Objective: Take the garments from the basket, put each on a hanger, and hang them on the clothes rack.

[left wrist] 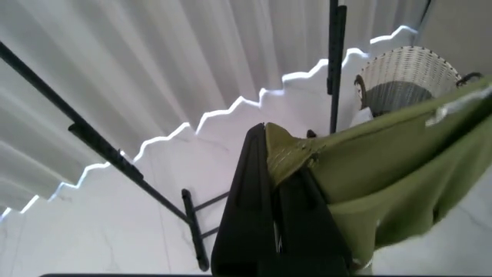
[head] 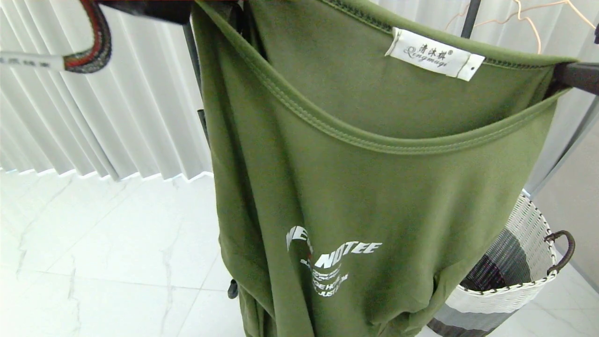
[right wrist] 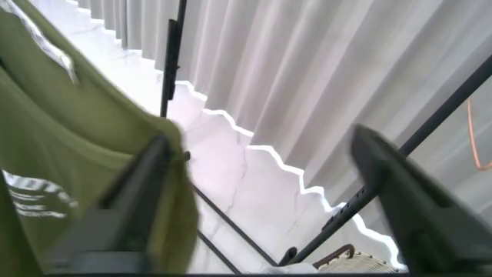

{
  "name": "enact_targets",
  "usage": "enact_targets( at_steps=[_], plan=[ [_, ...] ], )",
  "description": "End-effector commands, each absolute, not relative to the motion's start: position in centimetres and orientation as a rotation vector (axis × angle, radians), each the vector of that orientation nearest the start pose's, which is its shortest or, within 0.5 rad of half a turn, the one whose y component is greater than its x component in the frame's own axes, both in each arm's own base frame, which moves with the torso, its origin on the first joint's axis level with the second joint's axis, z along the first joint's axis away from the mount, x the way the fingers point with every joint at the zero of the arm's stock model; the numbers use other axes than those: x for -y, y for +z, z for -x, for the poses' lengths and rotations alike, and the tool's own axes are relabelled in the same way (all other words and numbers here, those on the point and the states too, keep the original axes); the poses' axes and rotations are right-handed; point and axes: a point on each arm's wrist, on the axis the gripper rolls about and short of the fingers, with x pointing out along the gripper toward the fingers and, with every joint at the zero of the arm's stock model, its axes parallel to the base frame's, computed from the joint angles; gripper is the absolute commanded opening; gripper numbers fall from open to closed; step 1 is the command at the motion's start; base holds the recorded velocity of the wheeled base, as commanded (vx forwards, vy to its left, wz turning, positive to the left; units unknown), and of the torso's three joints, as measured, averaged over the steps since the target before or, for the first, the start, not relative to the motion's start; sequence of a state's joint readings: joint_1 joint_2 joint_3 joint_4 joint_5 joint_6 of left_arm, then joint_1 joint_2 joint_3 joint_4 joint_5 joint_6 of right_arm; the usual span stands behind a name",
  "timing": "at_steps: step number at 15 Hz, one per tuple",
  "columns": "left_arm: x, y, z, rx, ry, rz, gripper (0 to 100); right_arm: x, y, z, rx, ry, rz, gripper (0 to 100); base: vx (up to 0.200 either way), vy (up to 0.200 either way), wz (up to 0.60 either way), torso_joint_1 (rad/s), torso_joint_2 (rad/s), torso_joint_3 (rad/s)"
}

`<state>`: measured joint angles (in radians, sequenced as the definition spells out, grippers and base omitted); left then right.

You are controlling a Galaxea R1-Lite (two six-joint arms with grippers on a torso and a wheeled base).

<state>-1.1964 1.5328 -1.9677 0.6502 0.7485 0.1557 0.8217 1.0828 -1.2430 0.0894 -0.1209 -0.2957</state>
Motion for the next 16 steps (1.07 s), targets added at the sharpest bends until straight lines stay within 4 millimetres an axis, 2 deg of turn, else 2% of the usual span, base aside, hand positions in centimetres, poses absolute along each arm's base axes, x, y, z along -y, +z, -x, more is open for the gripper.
enact_targets(
  at_steps=[1,5,7,9,13,16],
  plan=[
    [18.7,42.1,-9.5,-0.091,-0.415,-0.336,0,-8.4,37.5,-8.1,0.176,0.686,0.247,100,0.000,0.000,0.00,0.000,0.00,0.000],
    [17.0,42.2,-11.4,-0.106,-0.208,-0.324,0,-7.6,37.0,-7.5,0.179,0.683,0.243,100,0.000,0.000,0.00,0.000,0.00,0.000],
    [16.3,42.1,-11.7,-0.113,-0.173,-0.326,0,-7.3,36.8,-7.2,0.176,0.681,0.240,100,0.000,0.000,0.00,0.000,0.00,0.000],
    [15.6,41.8,-11.3,-0.119,-0.177,-0.344,0,-6.8,36.0,-7.7,0.136,0.604,0.255,100,0.000,0.000,0.00,0.000,0.00,0.000],
    [12.6,41.1,-9.5,-0.114,-0.184,-0.444,0,-4.0,34.1,-9.2,-0.091,0.307,0.331,100,0.000,0.000,0.00,0.000,0.00,0.000],
    [11.5,41.2,-8.9,-0.104,-0.180,-0.440,0,-2.6,33.1,-9.8,-0.157,0.167,0.348,100,0.000,0.000,0.00,0.000,0.00,0.000]
  ],
)
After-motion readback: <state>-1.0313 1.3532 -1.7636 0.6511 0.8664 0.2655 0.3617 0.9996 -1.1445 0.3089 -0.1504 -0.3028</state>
